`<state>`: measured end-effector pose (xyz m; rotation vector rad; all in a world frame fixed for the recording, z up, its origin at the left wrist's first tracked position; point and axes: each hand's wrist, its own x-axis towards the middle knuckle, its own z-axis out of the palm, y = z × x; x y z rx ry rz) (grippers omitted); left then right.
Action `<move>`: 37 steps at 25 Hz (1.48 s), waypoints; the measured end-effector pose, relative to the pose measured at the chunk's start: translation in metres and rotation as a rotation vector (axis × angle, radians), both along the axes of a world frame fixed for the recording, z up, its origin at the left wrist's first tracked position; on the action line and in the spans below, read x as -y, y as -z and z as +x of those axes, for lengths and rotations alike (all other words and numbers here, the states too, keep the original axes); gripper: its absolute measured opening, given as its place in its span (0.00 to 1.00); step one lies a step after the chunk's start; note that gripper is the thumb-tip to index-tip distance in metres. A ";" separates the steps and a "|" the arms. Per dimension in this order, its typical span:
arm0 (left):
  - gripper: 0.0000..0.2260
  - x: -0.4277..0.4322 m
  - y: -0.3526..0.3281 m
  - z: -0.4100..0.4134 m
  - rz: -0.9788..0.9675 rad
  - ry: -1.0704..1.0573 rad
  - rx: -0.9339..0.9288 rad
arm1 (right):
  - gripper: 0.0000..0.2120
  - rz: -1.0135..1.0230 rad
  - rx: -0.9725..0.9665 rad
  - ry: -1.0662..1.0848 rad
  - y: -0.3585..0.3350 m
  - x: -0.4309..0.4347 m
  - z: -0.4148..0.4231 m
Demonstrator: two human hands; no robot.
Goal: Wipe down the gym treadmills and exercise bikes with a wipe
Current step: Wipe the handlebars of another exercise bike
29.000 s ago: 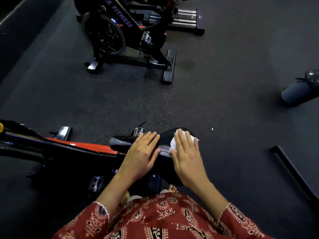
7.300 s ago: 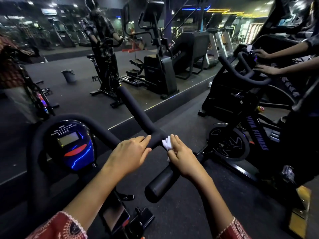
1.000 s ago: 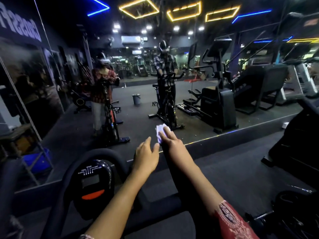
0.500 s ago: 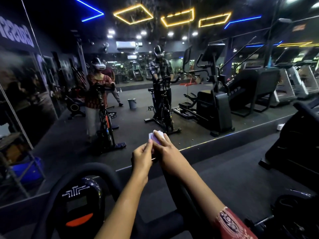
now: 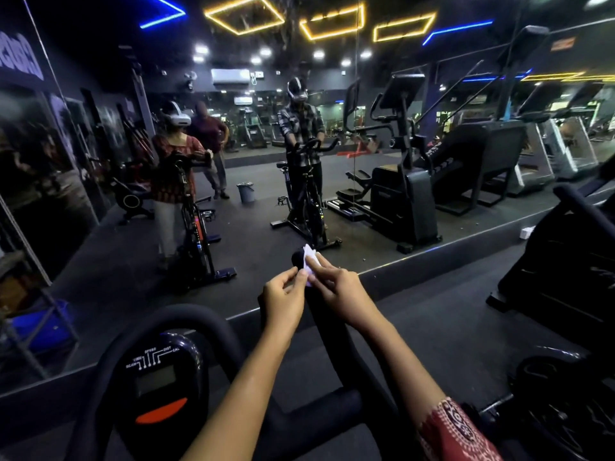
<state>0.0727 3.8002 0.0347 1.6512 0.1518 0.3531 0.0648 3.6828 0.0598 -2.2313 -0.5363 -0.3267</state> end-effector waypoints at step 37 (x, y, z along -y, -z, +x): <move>0.23 -0.064 0.045 -0.288 0.317 0.305 0.083 | 0.18 0.064 0.392 0.147 0.126 -0.035 -0.272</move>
